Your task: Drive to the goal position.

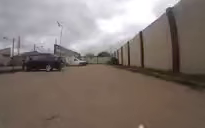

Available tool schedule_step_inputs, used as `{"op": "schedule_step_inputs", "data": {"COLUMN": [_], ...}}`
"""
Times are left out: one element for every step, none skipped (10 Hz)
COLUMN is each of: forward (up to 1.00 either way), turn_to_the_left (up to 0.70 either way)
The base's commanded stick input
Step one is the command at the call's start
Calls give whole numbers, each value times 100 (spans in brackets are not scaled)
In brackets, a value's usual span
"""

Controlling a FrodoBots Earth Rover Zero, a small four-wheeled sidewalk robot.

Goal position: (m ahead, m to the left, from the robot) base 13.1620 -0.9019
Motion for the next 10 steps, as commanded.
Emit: {"op": "schedule_step_inputs", "data": {"forward": [100,100,100,100,100,100,100,100,100,100], "turn_to_the_left": [0,0,0,0,0,0,0,0,0,0]}}
